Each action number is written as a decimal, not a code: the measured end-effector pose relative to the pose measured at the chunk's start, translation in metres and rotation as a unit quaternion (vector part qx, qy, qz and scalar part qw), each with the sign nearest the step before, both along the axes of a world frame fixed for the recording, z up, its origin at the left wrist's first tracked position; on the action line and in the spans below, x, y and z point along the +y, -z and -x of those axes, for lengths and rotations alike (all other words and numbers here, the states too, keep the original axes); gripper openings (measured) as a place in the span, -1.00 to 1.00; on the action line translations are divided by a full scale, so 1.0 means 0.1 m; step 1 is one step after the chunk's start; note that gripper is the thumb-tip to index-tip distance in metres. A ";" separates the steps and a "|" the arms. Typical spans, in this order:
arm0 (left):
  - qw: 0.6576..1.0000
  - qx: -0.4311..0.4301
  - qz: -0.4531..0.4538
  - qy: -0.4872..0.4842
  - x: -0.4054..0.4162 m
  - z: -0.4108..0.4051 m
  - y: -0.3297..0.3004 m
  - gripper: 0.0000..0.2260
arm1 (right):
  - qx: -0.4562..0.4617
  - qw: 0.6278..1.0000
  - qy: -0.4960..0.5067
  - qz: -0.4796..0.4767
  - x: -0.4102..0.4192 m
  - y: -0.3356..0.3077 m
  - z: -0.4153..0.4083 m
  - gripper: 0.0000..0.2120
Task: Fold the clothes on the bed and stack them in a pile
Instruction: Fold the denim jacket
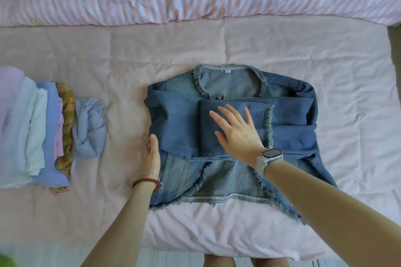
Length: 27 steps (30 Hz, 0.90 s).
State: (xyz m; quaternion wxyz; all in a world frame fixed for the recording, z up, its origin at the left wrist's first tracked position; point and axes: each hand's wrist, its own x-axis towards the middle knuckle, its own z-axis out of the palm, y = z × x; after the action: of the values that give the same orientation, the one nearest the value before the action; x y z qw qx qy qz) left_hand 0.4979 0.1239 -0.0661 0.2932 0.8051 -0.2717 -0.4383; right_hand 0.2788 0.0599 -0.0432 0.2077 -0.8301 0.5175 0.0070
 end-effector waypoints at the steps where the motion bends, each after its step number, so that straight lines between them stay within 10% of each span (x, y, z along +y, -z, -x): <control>1: 1.000 0.010 -0.008 -0.001 -0.01 -0.06 0.03 -0.54 | 0.021 0.999 -0.030 -0.013 -0.02 0.06 -0.05 -0.49; 6: 0.997 0.070 -0.028 -0.032 -0.15 -0.18 0.18 -0.81 | 0.151 0.979 -0.118 -0.076 -0.03 0.33 -0.18 -0.48; 9: 0.999 -0.042 -0.005 -0.034 -0.13 -0.13 0.22 -0.83 | 0.180 0.972 -0.098 -0.117 -0.02 0.39 -0.12 -0.49; 14: 0.976 -0.204 0.049 0.064 -0.12 0.10 -0.02 -0.64 | -0.050 0.963 0.101 -0.245 -0.10 0.19 -0.24 -0.59; 18: 0.916 -0.289 0.132 0.243 0.03 0.57 -0.43 -0.68 | -0.435 0.704 0.402 -0.391 -0.19 -0.16 -0.13 -0.60; 20: 0.908 -0.206 0.151 0.331 0.08 0.90 -0.52 -0.67 | -0.490 0.651 0.408 -0.411 -0.21 -0.23 0.04 -0.33; 23: 0.885 -0.104 0.110 0.440 0.11 1.28 -0.49 -0.58 | -0.384 0.769 0.368 -0.356 -0.31 -0.28 0.23 0.05; 27: 0.859 -0.108 0.069 0.495 0.13 1.35 -0.31 -0.47 | -0.240 0.894 0.311 -0.214 -0.36 -0.23 0.25 0.00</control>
State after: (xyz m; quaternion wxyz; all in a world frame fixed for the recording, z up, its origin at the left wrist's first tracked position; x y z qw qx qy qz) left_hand 0.3630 0.1371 -0.0352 0.0615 0.5846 -0.6939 -0.4159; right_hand 0.2536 0.0241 -0.0205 0.4902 -0.5380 0.6698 -0.1468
